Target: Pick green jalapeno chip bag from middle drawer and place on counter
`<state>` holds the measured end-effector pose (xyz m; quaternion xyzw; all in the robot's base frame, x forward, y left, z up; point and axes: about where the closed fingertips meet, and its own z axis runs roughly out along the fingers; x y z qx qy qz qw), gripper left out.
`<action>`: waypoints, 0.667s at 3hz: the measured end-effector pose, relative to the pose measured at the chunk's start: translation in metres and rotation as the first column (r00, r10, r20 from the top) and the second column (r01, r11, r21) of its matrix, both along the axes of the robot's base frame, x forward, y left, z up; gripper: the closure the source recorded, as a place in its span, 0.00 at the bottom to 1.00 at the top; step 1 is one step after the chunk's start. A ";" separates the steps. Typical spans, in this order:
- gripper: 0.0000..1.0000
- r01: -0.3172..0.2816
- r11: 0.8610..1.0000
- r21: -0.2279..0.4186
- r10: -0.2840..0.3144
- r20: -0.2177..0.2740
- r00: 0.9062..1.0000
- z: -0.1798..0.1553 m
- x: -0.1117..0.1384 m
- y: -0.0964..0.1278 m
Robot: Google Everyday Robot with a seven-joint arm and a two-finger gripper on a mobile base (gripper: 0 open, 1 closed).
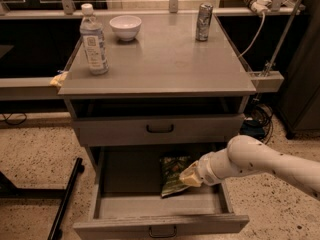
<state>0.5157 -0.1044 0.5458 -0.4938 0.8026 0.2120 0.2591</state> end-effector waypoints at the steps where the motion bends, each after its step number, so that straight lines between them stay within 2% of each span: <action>1: 1.00 0.008 1.000 -0.019 -0.007 0.036 0.999 -0.015 -0.004 0.000; 2: 1.00 0.050 0.999 0.001 -0.050 0.113 0.992 -0.032 0.005 0.004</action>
Offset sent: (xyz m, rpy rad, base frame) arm 0.0369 0.0049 -0.0506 0.0420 -0.2936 -0.1693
